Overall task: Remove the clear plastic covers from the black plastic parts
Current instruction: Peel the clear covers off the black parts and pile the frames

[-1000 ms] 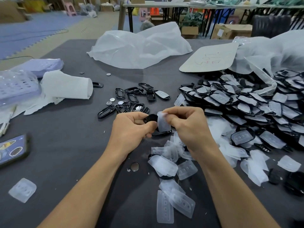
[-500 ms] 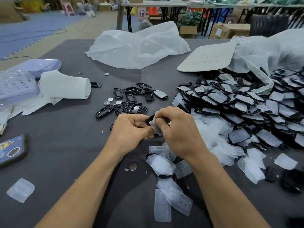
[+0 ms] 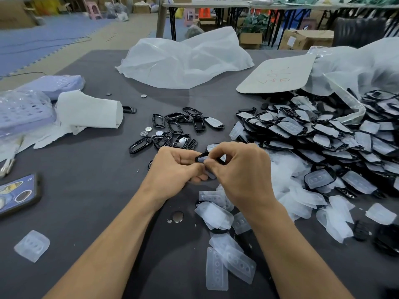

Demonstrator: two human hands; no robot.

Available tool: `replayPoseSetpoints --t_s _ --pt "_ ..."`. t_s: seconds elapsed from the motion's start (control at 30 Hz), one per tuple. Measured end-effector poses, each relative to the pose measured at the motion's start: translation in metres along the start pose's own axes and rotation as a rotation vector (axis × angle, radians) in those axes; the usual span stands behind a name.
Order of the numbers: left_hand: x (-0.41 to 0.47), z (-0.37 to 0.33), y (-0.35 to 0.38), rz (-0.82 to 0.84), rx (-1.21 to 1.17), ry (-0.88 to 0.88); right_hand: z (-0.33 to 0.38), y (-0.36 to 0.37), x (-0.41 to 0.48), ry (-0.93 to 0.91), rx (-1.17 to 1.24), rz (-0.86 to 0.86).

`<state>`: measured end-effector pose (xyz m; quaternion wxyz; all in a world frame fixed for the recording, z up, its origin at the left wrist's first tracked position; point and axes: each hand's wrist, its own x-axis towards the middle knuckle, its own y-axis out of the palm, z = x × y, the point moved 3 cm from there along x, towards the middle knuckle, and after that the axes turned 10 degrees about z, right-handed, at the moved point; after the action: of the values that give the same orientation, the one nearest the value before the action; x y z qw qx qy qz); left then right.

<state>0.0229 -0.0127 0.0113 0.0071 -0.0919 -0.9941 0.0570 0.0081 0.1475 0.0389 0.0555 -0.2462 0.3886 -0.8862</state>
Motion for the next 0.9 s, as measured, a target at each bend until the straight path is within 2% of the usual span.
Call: replayPoseSetpoints --t_s 0.1,0.2,0.33,0.47,0.67,0.77,0.9 --pt "0.0 -0.002 0.001 -0.011 -0.007 -0.007 0.0 -0.001 0.001 0.001 -0.001 -0.035" --pt "0.0 -0.002 0.002 -0.025 -0.057 -0.025 -0.001 0.003 0.001 -0.064 0.122 -0.015" --pt "-0.001 0.0 0.0 -0.03 -0.113 -0.051 -0.007 0.006 0.005 -0.05 0.237 0.028" --pt "0.0 0.003 0.0 -0.021 -0.088 -0.079 -0.006 0.008 0.008 -0.126 0.178 0.121" --pt "0.0 0.003 -0.002 -0.054 -0.075 -0.095 -0.003 0.006 0.007 -0.216 0.108 0.086" --pt "0.0 0.002 -0.002 -0.079 -0.098 -0.102 -0.005 0.008 0.007 -0.14 0.164 0.042" --pt "0.0 0.001 -0.001 -0.13 -0.105 -0.092 -0.015 0.012 0.008 0.103 0.348 0.045"
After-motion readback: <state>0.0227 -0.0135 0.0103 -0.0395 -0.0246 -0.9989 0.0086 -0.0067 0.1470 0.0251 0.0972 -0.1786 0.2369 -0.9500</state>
